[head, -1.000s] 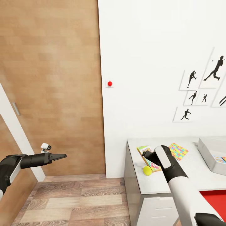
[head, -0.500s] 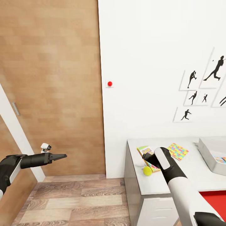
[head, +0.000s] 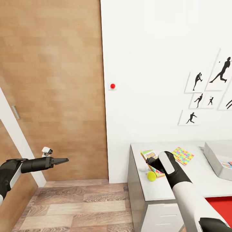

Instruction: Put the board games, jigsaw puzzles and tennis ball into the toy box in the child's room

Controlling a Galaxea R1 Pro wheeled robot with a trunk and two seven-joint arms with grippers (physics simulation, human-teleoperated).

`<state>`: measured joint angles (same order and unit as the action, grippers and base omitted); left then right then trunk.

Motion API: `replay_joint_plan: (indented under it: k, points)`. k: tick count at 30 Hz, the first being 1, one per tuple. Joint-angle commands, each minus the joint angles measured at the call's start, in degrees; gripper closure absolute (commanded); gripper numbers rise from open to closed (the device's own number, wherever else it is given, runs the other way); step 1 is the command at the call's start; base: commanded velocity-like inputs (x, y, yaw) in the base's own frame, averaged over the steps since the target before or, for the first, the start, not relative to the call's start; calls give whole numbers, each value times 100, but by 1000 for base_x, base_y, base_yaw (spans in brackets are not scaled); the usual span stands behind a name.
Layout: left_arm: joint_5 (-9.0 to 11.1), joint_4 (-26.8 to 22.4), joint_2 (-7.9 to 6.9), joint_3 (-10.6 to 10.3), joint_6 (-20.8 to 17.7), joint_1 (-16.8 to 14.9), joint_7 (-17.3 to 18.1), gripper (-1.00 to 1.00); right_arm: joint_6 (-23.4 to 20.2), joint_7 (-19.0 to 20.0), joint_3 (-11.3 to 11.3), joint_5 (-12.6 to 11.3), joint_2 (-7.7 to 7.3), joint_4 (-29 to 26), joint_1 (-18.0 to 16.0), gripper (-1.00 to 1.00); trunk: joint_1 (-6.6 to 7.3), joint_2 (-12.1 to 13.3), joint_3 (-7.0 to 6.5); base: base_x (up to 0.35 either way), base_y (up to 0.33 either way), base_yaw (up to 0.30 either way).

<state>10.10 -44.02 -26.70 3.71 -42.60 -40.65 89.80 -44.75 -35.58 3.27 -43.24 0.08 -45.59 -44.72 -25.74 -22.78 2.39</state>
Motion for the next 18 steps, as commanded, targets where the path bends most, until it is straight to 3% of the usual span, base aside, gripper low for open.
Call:
replay_joint_plan:
  k: [1,18]
  points:
    - [1,-1,-2,-4,-61,-5,20,-100,-8,-55,5,-61,1,-6,-6,-100,-4,-14,17,2,0,0]
    - [1,-1,5,-10,-64,-5,20,-100,-1,-63,3,-57,-7,234,-11,-100,-4,-14,149,18,12,0]
